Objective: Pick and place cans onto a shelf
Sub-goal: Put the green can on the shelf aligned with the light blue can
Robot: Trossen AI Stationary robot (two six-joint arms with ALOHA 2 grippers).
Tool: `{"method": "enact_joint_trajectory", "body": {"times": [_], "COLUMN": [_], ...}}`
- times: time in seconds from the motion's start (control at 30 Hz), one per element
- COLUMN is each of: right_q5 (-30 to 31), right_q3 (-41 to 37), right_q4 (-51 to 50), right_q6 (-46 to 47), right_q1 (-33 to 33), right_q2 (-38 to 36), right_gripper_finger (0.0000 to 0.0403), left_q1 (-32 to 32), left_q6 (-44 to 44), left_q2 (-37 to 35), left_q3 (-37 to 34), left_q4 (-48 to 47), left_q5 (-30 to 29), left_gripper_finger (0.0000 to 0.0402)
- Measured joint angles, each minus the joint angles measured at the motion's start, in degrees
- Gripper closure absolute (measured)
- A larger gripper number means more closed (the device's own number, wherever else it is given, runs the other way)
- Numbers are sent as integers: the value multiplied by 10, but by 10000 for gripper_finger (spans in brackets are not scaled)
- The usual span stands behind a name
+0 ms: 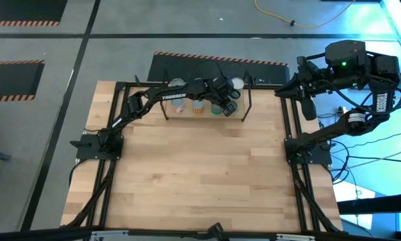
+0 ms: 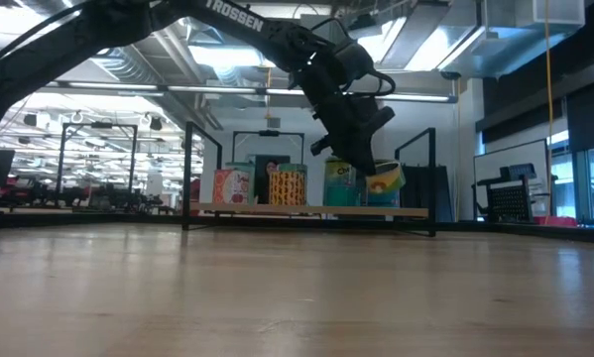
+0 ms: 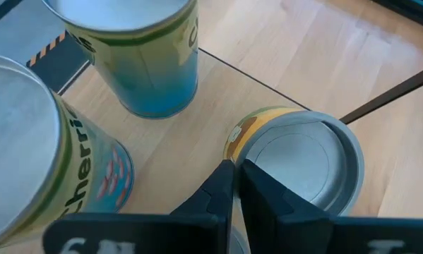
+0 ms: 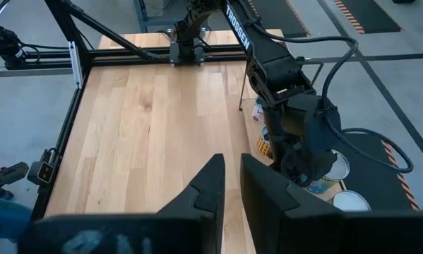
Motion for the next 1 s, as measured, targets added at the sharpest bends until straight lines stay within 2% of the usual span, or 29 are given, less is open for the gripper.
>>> {"method": "enact_joint_trajectory", "body": {"times": [0.33, 0.47, 1.0], "right_q5": [0, 0, 0], "right_q3": [0, 0, 0], "right_q4": [0, 0, 0], "right_q6": [0, 0, 0], "right_q1": [0, 0, 0], "right_q2": [0, 0, 0], "right_gripper_finger": [353, 353, 353], "left_q1": [0, 0, -7], "left_q6": [15, 14, 14], "left_q2": [4, 22, 33], "left_q3": [0, 0, 7], "left_q4": [2, 8, 33], "left_q5": [3, 33, 32], "left_gripper_finger": [381, 381, 380]}}
